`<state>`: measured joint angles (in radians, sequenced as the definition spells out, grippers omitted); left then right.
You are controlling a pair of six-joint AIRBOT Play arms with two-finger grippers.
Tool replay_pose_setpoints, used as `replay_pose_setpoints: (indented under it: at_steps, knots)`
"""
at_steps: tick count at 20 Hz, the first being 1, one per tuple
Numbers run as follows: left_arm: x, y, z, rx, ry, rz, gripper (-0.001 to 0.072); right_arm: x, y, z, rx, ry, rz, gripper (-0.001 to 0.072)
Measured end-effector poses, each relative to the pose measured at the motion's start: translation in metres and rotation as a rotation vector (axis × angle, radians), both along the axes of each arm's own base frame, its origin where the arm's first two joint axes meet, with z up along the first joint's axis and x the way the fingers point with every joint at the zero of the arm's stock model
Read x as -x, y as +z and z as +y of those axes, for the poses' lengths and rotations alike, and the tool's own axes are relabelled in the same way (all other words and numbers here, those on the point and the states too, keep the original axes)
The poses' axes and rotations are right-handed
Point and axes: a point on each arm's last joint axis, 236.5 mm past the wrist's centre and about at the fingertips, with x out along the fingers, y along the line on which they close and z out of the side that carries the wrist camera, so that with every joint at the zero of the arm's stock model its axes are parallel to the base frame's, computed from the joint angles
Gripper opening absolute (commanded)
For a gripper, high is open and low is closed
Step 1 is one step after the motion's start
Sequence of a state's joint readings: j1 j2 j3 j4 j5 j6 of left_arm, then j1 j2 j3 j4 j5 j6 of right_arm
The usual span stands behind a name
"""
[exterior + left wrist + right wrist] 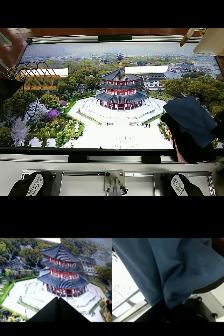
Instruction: Fold the shirts.
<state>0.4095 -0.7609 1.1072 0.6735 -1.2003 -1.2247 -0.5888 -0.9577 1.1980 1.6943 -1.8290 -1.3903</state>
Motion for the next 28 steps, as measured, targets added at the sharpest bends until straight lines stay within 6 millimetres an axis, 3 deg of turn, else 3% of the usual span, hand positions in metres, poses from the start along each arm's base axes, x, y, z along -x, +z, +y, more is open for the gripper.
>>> replay_pose_setpoints:
  at_steps: [7, 16, 22, 23, 24, 25, 28]
  knots:
    - [0.001, -0.001, -0.001, 0.0, -0.004, 0.003, 0.0032, 0.026, -0.039, 0.017, -0.088, -0.014, 0.128, 0.0075]
    - [0.001, -0.001, -0.001, 0.001, -0.004, 0.004, 0.0032, 0.039, -0.052, 0.017, -0.116, -0.064, 0.181, 0.0075]
    - [0.001, -0.001, -0.001, 0.002, -0.004, 0.005, 0.0032, 0.067, -0.076, 0.019, -0.12, -0.072, 0.297, 0.0076]
    - [0.001, -0.001, -0.001, 0.002, -0.004, 0.005, 0.0032, 0.071, -0.078, 0.017, -0.111, -0.074, 0.314, 0.0128]
    - [0.001, -0.001, -0.001, 0.002, -0.004, 0.005, 0.0032, 0.074, -0.079, 0.016, -0.102, -0.074, 0.327, 0.0389]
    - [0.001, -0.001, -0.001, 0.002, -0.003, 0.005, 0.0032, 0.078, -0.08, 0.014, -0.093, -0.072, 0.345, 0.0563]
    - [0.001, -0.001, -0.001, 0.002, -0.003, 0.006, 0.0032, 0.083, -0.082, 0.01, -0.078, -0.041, 0.36, 0.0576]
